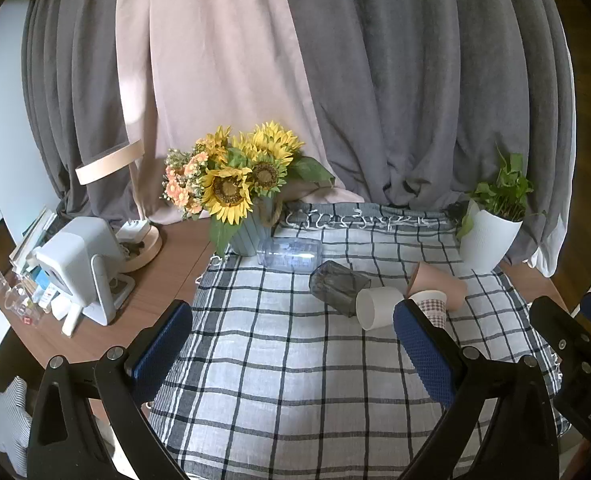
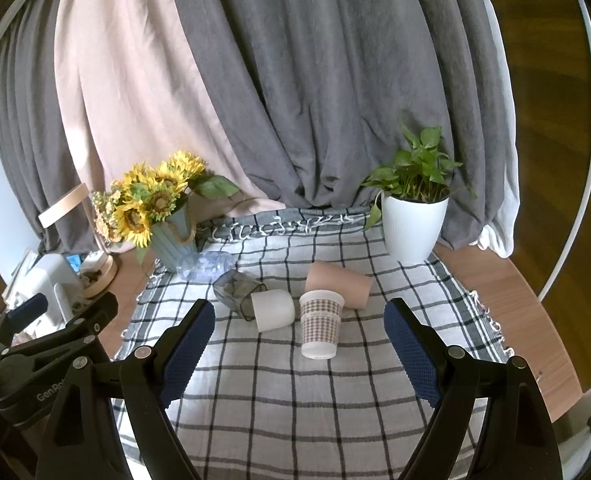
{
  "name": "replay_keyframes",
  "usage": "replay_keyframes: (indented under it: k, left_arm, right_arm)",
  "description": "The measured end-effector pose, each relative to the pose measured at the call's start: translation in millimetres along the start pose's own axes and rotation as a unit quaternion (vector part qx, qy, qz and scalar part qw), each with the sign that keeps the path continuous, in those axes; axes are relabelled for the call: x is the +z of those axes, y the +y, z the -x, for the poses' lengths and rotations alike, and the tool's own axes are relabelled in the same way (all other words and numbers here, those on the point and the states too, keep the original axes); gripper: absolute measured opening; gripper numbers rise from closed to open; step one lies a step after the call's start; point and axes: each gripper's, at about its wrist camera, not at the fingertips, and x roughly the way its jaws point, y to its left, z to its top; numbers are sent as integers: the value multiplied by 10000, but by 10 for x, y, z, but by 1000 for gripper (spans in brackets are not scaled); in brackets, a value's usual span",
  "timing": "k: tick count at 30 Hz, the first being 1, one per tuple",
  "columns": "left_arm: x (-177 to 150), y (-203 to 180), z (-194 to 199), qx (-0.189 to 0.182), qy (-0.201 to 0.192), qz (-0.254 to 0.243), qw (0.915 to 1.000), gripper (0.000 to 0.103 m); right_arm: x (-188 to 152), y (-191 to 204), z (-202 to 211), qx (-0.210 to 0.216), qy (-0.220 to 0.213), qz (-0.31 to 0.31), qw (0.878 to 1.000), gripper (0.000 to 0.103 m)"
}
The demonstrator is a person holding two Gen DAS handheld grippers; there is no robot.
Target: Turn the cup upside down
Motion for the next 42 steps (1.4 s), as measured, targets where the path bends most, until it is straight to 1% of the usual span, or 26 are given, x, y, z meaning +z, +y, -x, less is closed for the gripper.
replay_keyframes:
  k: [11, 12, 25, 26, 33, 34, 42]
  left_arm:
    - [24, 10, -12, 92, -7, 46, 9999, 103]
    - [28, 11, -12, 1451, 103, 665, 9871, 103]
    - [30, 4, -2, 1605, 43, 716, 9844, 103]
    - [18, 9, 6, 1623, 42, 724, 9841, 103]
    - [22, 8, 1, 1682, 54, 759, 9828, 103]
    - [17, 9, 6, 1862, 82, 848, 9788, 103]
    - [18, 34, -27, 1971, 163, 910, 9760, 103]
  right_arm:
    - [21, 5, -13, 1, -6, 11, 10000, 86]
    - [16, 5, -8, 9, -7, 8, 10000, 86]
    - [63, 6, -27, 8, -65, 16, 10000, 86]
    - [53, 6, -21, -8, 6, 17, 10000, 86]
    - [30, -2, -18, 11, 1, 26, 10000, 86]
    - [30, 0, -18, 9, 1, 29, 10000, 86]
    - [25, 13, -53, -2, 38, 54, 10000, 86]
